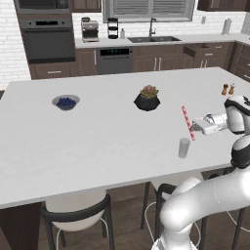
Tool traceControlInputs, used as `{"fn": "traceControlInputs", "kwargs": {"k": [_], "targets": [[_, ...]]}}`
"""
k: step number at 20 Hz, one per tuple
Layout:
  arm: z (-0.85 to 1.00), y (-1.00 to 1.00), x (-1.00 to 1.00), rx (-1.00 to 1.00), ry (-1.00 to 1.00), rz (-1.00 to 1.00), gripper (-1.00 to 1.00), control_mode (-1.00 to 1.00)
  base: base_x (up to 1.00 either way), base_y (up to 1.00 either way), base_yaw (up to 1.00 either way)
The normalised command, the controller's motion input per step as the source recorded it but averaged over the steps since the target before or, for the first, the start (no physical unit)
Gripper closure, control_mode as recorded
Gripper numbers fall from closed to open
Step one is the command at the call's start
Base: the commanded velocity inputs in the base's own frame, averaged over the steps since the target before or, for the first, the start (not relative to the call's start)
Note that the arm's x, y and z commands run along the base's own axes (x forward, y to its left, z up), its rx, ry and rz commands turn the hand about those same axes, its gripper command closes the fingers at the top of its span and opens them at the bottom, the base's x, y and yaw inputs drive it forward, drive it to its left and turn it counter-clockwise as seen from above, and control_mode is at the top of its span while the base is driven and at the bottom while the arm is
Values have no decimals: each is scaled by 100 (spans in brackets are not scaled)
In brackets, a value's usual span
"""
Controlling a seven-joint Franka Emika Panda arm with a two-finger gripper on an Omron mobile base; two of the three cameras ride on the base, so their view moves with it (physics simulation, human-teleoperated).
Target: Take a straw from the drawer in front and place it inside the glass cup on the dining counter.
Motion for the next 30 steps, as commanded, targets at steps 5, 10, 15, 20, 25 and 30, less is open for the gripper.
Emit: {"fn": "traceControlInputs", "kwargs": {"k": [5, 10, 15, 20, 25, 30], "targets": [[-12, 0, 8, 0, 0, 0, 100, -100, 0, 0, 0], [-9, 9, 16, 0, 0, 0, 100, -100, 0, 0, 0], [-10, 17, 17, 0, 0, 0, 100, -100, 0, 0, 0], [-18, 3, 5, 0, 0, 0, 100, -100, 0, 0, 0], [-13, 0, 2, 0, 0, 0, 100, -100, 0, 0, 0], [-5, 0, 10, 0, 0, 0, 100, -100, 0, 0, 0]]}}
